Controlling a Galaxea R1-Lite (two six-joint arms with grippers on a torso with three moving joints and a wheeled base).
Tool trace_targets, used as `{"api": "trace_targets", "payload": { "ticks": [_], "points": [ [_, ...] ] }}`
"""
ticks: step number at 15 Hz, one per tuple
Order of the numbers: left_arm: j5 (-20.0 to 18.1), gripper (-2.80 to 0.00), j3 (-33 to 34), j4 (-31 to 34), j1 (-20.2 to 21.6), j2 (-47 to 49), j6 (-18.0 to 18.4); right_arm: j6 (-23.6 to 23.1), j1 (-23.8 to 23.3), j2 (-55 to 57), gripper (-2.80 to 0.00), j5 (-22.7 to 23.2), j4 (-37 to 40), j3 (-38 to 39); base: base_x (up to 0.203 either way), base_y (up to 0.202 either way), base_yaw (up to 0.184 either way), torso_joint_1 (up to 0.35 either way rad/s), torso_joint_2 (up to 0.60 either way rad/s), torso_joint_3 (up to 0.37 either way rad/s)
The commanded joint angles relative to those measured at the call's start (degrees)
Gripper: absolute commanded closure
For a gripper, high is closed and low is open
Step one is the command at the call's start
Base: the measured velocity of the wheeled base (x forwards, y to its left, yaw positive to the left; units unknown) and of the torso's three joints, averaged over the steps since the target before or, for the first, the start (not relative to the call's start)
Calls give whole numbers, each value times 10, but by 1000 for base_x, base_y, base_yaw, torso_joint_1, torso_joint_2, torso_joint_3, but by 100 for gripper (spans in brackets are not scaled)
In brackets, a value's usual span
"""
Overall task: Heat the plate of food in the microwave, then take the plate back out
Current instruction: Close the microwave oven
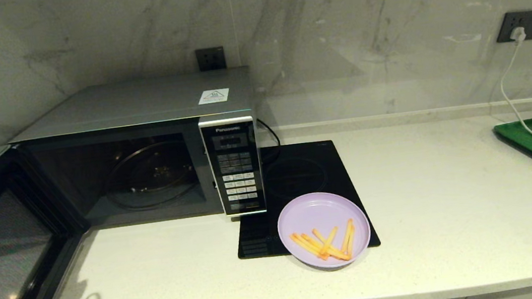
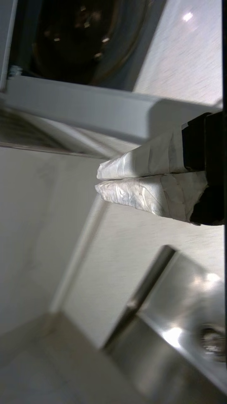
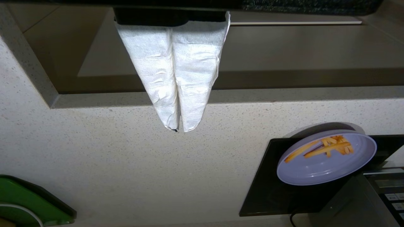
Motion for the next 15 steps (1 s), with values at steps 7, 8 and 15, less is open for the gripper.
{"api": "trace_targets", "payload": {
  "ticks": [7,8,15],
  "points": [
    [-2,0,-438,729,-9,162,-55,0,0,0,0,0,0,0,0,0,0,0,0,0],
    [-8,0,-446,752,-9,179,-80,0,0,0,0,0,0,0,0,0,0,0,0,0],
    [-38,0,-453,775,11,195,-123,0,0,0,0,0,0,0,0,0,0,0,0,0]
  ]
}}
